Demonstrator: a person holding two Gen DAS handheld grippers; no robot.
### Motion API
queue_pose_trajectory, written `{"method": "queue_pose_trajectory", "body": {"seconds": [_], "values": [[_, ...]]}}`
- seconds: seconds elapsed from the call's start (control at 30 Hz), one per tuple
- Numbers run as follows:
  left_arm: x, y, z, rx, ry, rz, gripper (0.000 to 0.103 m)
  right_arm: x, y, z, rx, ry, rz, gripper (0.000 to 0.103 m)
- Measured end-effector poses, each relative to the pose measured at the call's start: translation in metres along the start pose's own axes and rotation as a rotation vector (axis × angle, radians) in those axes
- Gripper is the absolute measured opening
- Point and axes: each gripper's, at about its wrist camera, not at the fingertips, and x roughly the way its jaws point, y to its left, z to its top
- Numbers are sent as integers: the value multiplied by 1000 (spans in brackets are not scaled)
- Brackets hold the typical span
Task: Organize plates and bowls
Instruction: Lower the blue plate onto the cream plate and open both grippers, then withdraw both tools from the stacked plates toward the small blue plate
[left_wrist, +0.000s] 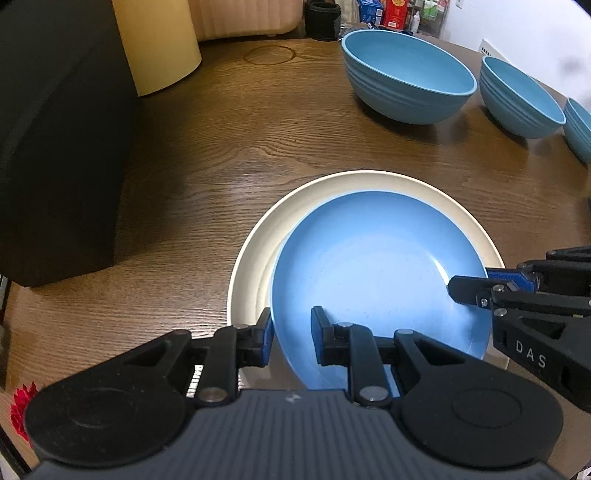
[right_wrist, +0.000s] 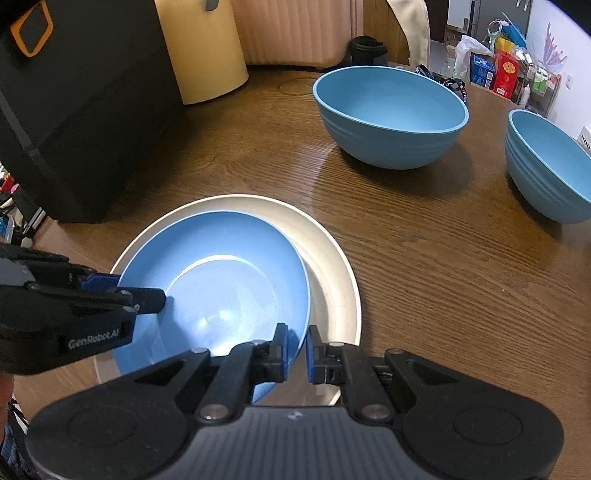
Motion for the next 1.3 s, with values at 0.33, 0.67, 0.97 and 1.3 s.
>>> {"method": "queue_pose_trajectory", "body": {"seconds": [0.33,0.67,0.97,1.3], "values": [[0,-2,-1,21,-4,1,22,-1,3,2,-16,12,-16,10],[-8,8,-2,-8,-21,-9,38,-3,-14,4,97,33,47,34],[-36,17,-4,-46,-96,-23,78,-29,-17,1,124,-27,84,68],[-68,35,-16,-123,-173,-19,103,-65,-19,-12,117,-71,8,103]]}}
